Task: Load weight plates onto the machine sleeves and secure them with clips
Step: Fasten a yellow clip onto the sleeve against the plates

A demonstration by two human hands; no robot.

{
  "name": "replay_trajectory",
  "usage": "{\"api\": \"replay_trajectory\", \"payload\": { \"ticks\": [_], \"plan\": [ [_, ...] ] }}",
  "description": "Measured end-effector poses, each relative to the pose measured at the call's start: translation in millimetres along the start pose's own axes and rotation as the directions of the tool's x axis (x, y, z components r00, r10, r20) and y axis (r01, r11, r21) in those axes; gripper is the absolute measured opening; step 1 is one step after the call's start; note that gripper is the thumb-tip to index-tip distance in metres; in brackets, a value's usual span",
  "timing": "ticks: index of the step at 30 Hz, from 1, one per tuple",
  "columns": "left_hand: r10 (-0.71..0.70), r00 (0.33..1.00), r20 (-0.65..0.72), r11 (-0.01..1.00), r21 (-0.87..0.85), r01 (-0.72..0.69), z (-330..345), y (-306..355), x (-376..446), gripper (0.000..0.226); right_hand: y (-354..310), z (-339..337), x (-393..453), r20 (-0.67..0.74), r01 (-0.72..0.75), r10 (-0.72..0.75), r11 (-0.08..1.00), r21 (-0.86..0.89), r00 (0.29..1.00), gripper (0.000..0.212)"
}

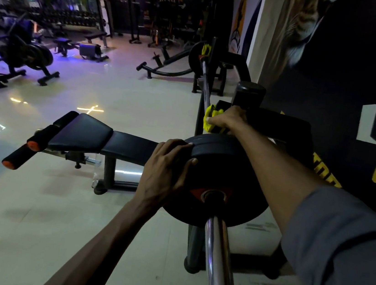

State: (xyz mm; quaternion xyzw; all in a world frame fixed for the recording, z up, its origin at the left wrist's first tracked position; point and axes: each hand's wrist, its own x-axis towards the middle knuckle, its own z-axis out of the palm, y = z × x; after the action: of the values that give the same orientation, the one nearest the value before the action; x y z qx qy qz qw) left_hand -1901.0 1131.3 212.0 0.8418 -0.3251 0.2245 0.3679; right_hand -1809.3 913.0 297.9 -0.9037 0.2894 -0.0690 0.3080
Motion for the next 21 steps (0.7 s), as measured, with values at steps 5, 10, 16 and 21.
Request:
{"api": "replay_trajectory", "payload": {
  "ticks": [5,10,16,21],
  "plan": [
    [-0.005,0.999,0.034,1.000,-0.010,0.005,-1,-3,1,0.040,-6,4,7,-0.003,-0.033,0.035,0.966,0.257,0.999,0.045],
    [-0.020,0.997,0.076,0.998,-0.056,0.025,-6,1,1,0.041,-13,-18,-13,-0.014,0.147,-0.159,0.874,0.462,0.987,0.049],
    [-0.251,0.967,0.040,0.877,-0.413,0.245,-32,9,-20,0.053,18,-46,-105,0.050,0.272,-0.380,0.741,0.614,0.923,0.036],
    [-0.210,0.969,0.128,0.753,-0.612,0.244,-56,37,-50,0.047,79,-45,-210,0.112,0.323,-0.482,0.724,0.609,0.869,0.026]
  ]
}}
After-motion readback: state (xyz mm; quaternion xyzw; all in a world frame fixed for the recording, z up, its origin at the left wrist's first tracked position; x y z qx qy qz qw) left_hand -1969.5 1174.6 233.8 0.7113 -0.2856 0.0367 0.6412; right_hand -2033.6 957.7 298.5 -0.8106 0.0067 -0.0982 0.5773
